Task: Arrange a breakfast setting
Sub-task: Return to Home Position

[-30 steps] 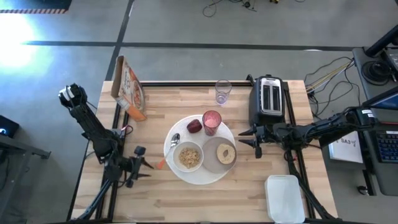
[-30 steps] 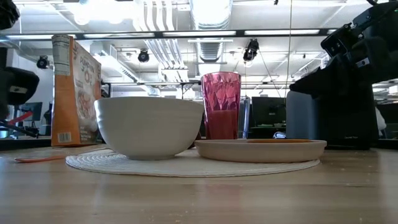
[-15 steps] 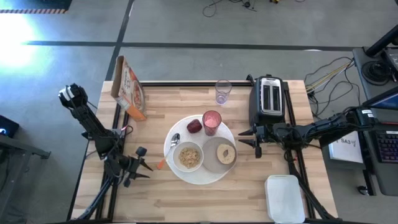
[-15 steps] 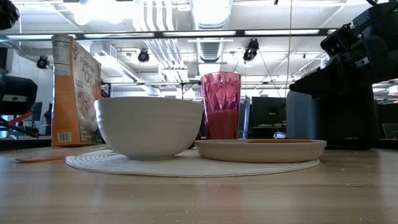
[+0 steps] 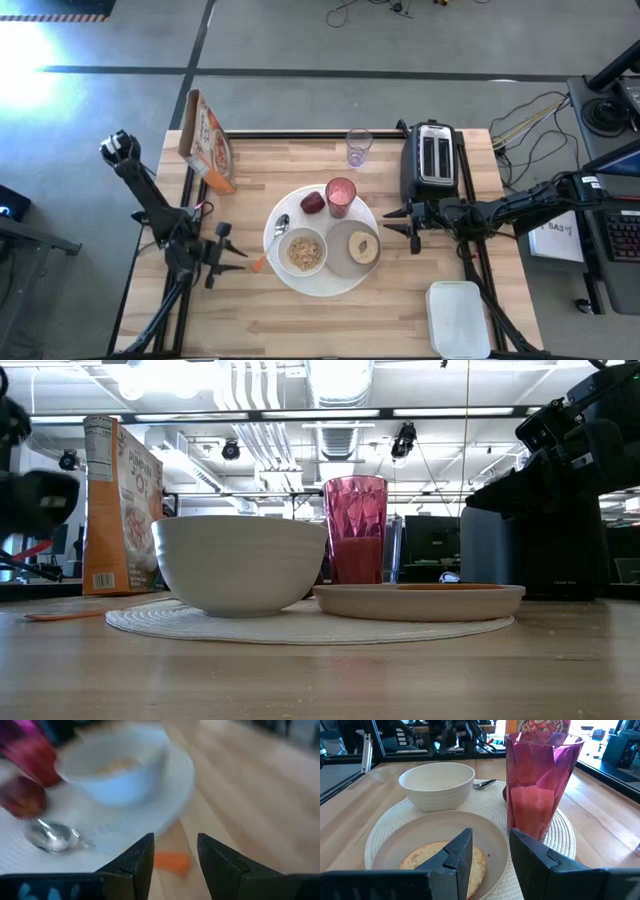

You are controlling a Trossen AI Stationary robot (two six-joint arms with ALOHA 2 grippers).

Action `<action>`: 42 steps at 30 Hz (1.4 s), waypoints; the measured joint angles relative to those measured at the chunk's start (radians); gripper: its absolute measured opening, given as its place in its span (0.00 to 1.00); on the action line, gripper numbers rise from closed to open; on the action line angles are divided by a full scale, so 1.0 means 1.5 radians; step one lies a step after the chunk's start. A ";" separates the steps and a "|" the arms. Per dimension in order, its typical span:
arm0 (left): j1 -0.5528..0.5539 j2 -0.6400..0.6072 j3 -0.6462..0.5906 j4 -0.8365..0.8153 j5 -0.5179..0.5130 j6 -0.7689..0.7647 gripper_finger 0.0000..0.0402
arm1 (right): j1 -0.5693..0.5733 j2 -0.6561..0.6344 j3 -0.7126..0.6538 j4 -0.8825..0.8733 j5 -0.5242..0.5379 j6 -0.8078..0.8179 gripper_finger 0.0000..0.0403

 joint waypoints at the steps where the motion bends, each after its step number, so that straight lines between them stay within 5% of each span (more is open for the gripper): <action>1: 0.006 -0.026 0.000 0.002 -0.009 0.003 0.33 | 0.000 0.000 0.000 0.000 0.000 0.000 0.29; 11: 0.059 -0.236 0.000 0.002 -0.010 0.219 0.33 | 0.000 0.000 0.000 0.000 0.000 0.000 0.29; 20: 0.135 -0.348 0.000 0.001 -0.010 0.257 0.33 | 0.000 0.000 0.000 0.000 0.000 0.000 0.29; 34: 0.307 -0.430 -0.001 0.001 -0.010 0.250 0.33 | 0.000 0.000 0.000 0.000 0.000 0.000 0.29; 42: 0.322 -0.382 -0.001 0.001 -0.022 0.235 0.33 | 0.000 0.000 0.000 0.000 0.000 0.000 0.29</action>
